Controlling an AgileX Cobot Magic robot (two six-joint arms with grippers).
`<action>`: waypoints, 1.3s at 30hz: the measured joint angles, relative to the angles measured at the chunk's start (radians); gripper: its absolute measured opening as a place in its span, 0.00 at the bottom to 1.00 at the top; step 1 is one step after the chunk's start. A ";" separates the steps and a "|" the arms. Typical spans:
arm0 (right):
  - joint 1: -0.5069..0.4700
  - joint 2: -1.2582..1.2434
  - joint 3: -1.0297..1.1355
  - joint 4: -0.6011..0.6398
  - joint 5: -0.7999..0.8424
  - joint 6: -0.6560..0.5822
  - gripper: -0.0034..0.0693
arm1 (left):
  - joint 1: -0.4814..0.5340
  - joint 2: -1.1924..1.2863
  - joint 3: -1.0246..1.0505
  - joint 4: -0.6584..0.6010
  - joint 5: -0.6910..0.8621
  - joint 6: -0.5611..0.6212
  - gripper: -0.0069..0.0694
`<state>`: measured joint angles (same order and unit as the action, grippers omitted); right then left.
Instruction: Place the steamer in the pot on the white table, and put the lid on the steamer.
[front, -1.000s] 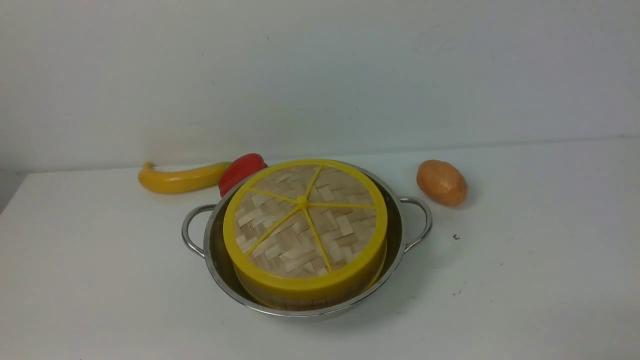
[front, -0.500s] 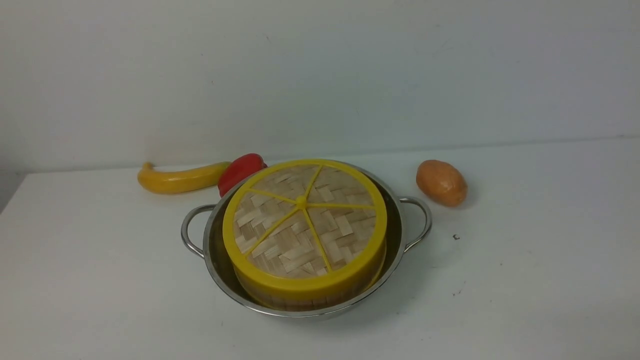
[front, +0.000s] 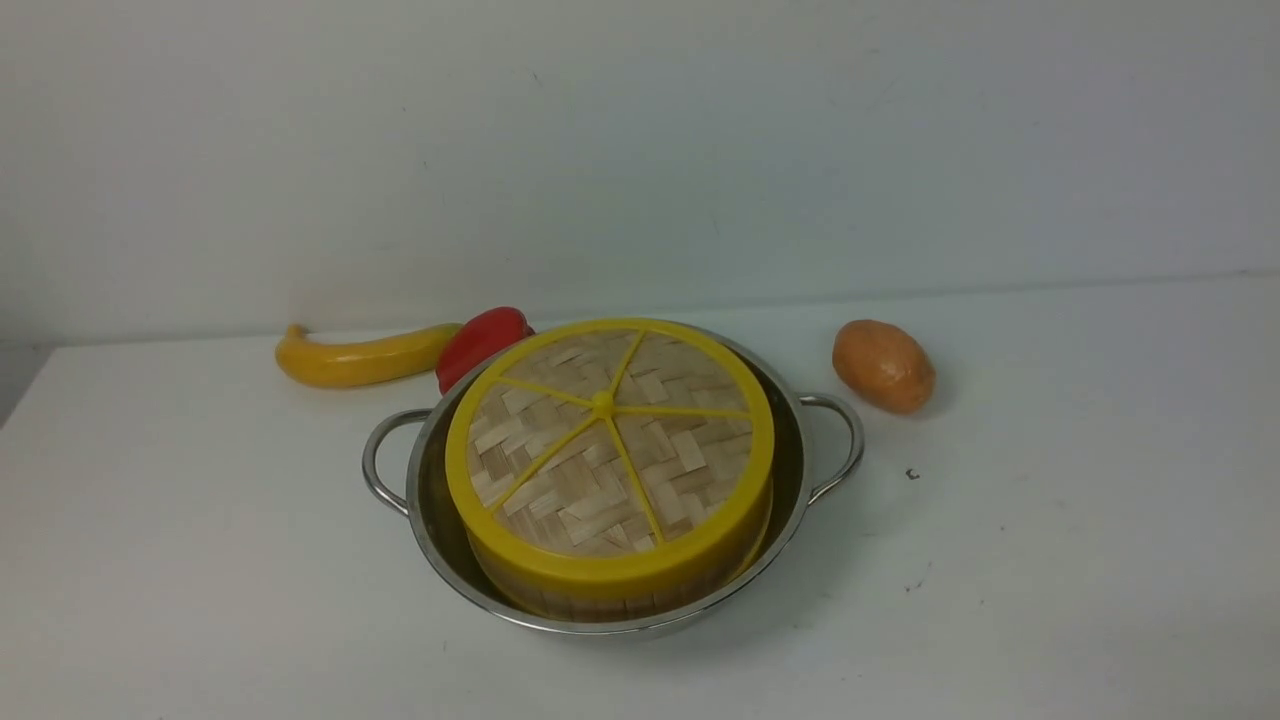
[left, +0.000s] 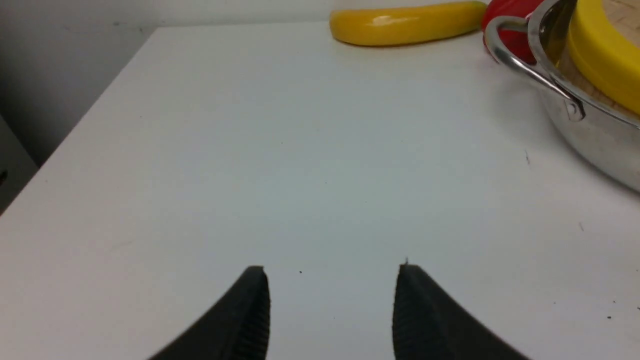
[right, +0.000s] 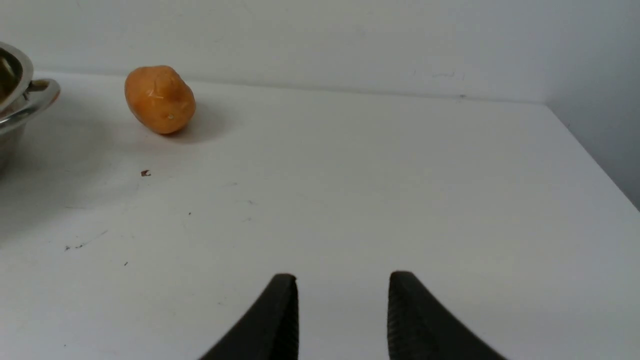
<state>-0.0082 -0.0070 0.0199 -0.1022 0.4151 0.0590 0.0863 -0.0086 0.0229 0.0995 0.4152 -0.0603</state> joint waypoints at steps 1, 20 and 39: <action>0.000 0.000 0.000 0.000 0.000 0.000 0.38 | 0.000 0.000 0.000 0.000 0.000 0.001 0.51; 0.000 0.000 0.000 0.000 0.000 0.000 0.38 | -0.009 0.000 0.000 -0.115 -0.003 0.137 0.51; 0.000 0.000 0.000 0.000 0.000 0.000 0.38 | -0.009 0.000 0.000 -0.123 -0.005 0.137 0.51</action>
<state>-0.0082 -0.0070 0.0203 -0.1022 0.4151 0.0590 0.0778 -0.0086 0.0229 -0.0239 0.4105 0.0764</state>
